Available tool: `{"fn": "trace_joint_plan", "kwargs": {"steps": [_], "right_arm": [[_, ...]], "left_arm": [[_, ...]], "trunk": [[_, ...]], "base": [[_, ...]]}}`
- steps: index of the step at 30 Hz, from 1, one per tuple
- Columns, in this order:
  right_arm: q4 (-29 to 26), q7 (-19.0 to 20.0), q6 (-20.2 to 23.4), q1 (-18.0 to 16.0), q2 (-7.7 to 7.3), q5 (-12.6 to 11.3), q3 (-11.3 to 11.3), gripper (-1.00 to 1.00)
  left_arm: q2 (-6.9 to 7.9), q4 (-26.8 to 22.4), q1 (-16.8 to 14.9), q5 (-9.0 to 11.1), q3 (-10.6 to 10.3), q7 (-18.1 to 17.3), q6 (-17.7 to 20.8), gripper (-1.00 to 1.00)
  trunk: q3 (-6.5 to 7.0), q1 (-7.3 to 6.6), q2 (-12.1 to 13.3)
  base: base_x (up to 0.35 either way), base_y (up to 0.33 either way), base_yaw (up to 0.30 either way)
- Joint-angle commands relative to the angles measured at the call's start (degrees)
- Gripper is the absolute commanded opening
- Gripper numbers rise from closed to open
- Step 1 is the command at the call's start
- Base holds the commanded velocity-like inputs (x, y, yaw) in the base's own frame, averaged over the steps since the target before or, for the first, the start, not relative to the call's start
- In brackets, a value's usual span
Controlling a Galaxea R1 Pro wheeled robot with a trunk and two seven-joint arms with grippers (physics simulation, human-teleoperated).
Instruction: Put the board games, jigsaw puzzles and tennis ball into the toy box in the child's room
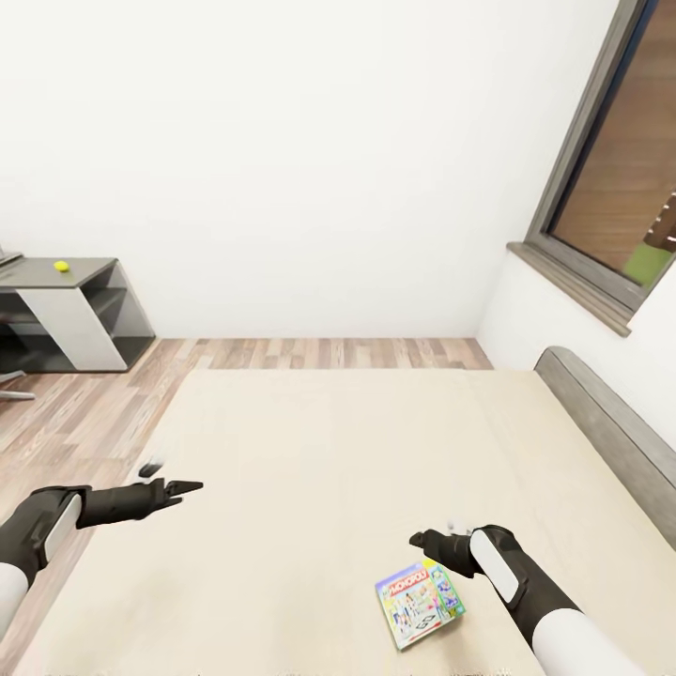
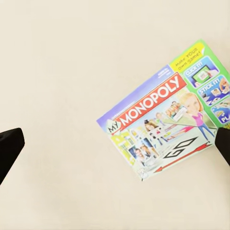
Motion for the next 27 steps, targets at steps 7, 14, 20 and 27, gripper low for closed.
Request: {"fn": "trace_joint_plan", "kwargs": {"steps": [7,14,20,27], "right_arm": [[-0.09,-0.32,0.15,-0.07,-0.12,-0.45,0.32,1.00],[-0.09,-0.31,0.14,-0.06,-0.15,-0.45,0.32,1.00],[-0.09,-0.30,0.13,-0.04,-0.16,-0.44,0.32,1.00],[-0.09,-0.30,0.13,-0.04,-0.09,-0.43,0.32,1.00]], "left_arm": [[0.73,-1.36,0.07,0.23,0.16,-8.46,0.34,1.00],[2.29,-6.10,0.68,-0.12,-0.02,-20.63,0.41,1.00],[4.53,-7.93,1.62,-0.09,0.00,-29.56,0.36,1.00],[5.27,-8.42,2.22,0.07,0.07,-29.56,0.34,1.00]], "trunk": [[-0.77,0.03,-0.12],[-1.43,0.03,-0.12],[-1.99,0.03,-0.12],[-2.65,0.03,-0.12]], "base": [[0.000,0.000,0.000],[0.000,0.000,0.000],[0.000,0.000,0.000],[0.000,0.000,0.000]]}}
